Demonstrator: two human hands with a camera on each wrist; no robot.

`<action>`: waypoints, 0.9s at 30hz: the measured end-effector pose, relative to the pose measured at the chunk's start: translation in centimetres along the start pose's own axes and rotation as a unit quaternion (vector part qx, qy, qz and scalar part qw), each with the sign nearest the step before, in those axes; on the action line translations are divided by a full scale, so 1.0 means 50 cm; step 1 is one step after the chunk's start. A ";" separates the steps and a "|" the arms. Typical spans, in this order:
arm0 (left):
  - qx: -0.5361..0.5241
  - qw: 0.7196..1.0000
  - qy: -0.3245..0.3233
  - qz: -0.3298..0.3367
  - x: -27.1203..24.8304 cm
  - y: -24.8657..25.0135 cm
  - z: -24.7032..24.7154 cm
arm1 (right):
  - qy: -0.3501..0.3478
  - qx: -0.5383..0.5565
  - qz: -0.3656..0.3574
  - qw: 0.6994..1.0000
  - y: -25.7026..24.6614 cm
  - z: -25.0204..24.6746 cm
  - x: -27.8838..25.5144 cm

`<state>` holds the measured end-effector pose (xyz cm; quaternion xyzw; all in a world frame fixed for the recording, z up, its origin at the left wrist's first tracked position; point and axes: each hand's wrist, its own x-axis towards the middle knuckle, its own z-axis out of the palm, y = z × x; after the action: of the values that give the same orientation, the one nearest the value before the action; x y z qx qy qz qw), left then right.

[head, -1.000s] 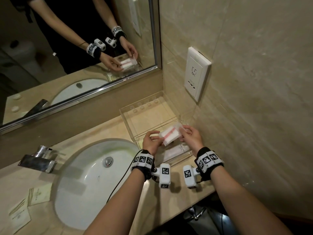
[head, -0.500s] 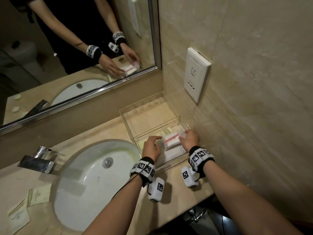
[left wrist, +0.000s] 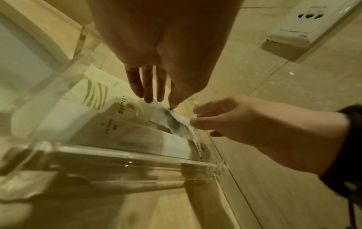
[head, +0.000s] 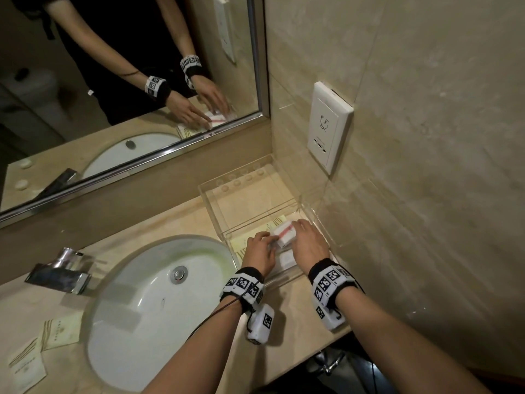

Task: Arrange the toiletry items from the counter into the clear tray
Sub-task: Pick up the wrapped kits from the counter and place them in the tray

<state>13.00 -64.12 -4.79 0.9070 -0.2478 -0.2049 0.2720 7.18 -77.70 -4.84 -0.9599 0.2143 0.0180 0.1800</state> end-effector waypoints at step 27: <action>0.063 0.998 0.013 -0.022 0.025 0.023 0.012 | -0.143 0.006 -0.066 0.988 0.030 -0.003 0.044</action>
<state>13.30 -65.85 -4.85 0.9304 -0.2365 -0.1825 0.2126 8.55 -79.91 -5.43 -0.9584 0.1230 0.1414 0.2153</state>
